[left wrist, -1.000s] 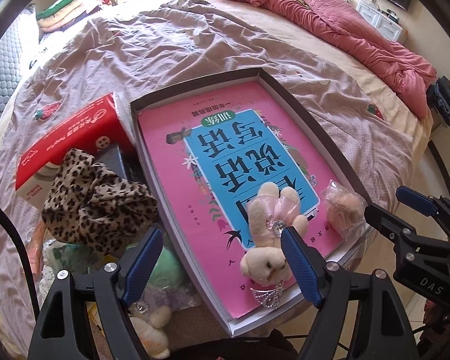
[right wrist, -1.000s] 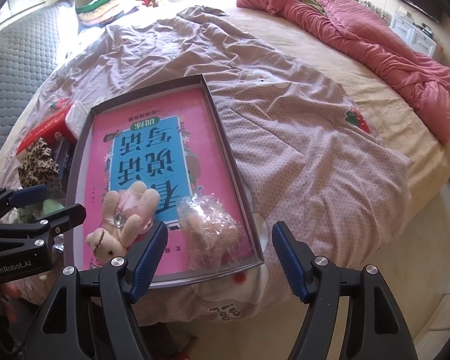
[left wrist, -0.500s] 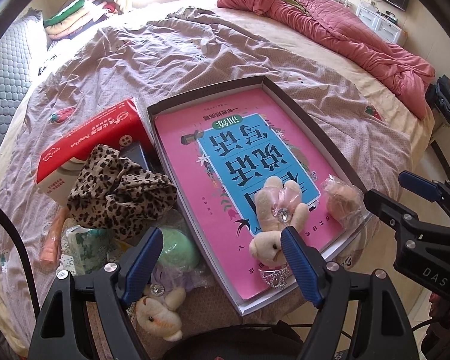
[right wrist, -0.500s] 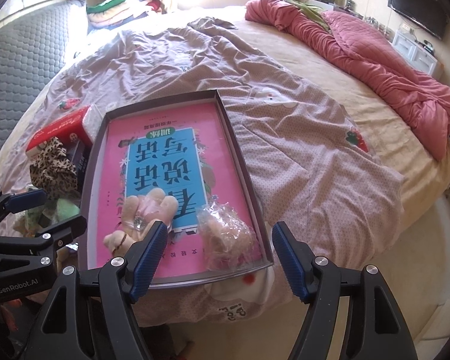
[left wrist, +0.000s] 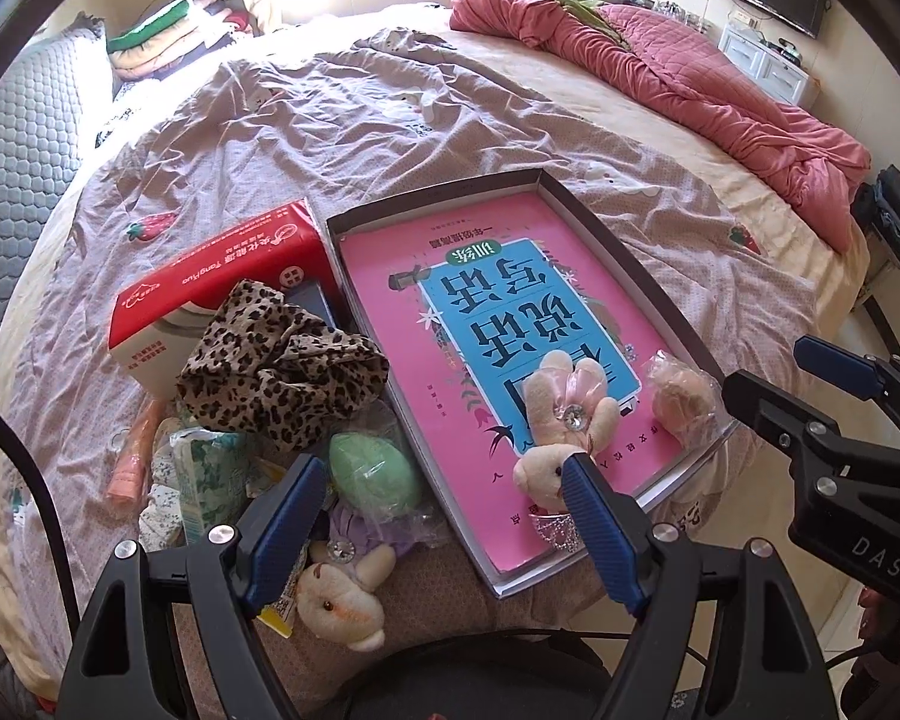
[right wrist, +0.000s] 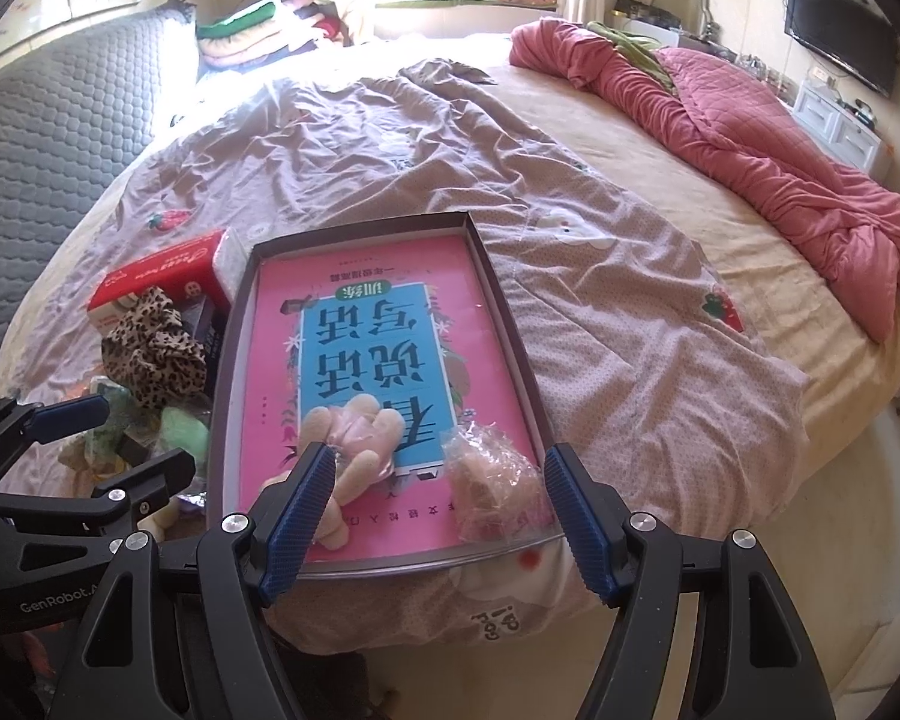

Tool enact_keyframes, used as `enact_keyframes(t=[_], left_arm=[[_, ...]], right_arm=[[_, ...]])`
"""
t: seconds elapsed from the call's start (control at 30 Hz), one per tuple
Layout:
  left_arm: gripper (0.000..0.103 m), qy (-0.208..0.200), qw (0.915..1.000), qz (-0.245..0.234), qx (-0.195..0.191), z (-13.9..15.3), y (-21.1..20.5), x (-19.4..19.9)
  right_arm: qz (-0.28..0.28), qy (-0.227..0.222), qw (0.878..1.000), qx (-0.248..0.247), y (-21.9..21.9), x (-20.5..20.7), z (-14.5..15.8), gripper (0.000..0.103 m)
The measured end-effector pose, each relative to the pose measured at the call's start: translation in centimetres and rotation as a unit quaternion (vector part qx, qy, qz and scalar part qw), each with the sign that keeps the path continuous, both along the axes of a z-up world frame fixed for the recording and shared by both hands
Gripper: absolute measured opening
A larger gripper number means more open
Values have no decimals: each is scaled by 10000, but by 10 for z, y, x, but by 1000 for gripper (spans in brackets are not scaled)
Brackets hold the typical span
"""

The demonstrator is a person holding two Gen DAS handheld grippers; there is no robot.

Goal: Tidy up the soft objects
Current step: 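Withdraw both tools from the tray back toward the remaining pile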

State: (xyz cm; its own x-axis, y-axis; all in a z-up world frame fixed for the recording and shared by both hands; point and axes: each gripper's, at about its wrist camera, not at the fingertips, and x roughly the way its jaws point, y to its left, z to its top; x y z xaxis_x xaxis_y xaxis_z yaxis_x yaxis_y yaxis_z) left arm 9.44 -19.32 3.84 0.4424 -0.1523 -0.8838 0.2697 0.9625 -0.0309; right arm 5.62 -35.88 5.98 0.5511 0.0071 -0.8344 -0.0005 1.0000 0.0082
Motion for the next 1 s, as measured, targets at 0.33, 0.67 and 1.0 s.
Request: enact_keyframes(t=[0.33,0.67,1.0], left_arm=[[80,-49,9999,154,-19,9,15,-7],[80,-158,9994,295,-96,20,32,-14],[80,-229,9983,517,-170,29,64,-18]], right_arm=[[59,-118,9997,199,9,-7,17,74],[262,-216,9993,153,28,-9,26,74],[552,-340,9977,221,54,-9,34,74]])
